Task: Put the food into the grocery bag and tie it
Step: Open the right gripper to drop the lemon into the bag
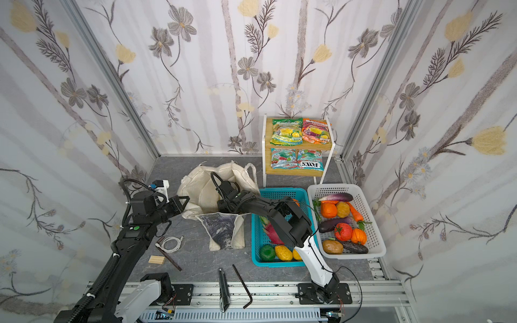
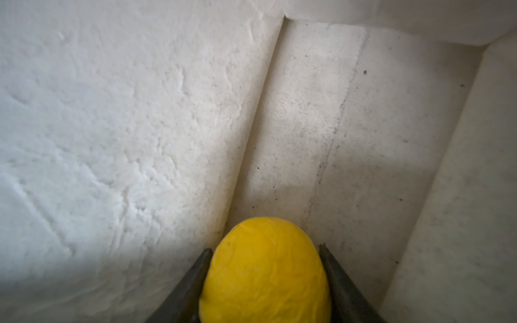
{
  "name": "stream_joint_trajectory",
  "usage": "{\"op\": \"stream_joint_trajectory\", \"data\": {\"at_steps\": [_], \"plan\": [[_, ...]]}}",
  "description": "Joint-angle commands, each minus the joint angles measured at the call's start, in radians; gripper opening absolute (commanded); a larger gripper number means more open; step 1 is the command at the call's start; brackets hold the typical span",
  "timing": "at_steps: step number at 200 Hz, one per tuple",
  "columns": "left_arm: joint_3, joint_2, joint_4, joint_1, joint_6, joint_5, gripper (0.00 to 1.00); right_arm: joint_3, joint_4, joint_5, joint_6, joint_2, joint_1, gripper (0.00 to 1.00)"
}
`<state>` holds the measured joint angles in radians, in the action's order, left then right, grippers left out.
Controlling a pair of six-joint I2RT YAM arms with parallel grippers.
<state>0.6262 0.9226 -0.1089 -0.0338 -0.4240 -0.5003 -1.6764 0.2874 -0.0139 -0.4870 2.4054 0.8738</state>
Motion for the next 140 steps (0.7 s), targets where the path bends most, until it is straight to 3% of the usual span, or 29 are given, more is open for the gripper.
{"op": "stream_joint_trajectory", "data": {"at_steps": [1, 12, 24, 140], "plan": [[0.0, 0.0, 0.037, -0.003, -0.001, 0.021, 0.0, 0.001, 0.027, -0.015, 0.016, -0.005, -0.001, 0.7], [-0.002, 0.0, 0.037, -0.003, -0.001, 0.026, 0.0, 0.001, 0.022, -0.003, 0.022, -0.026, 0.001, 0.81], [-0.002, -0.001, 0.037, -0.003, -0.001, 0.029, 0.0, 0.0, 0.018, -0.003, 0.022, -0.056, 0.002, 0.99], [-0.005, 0.004, 0.037, -0.003, 0.001, 0.042, 0.0, -0.178, 0.23, -0.012, 0.004, -0.321, -0.015, 1.0]]}}
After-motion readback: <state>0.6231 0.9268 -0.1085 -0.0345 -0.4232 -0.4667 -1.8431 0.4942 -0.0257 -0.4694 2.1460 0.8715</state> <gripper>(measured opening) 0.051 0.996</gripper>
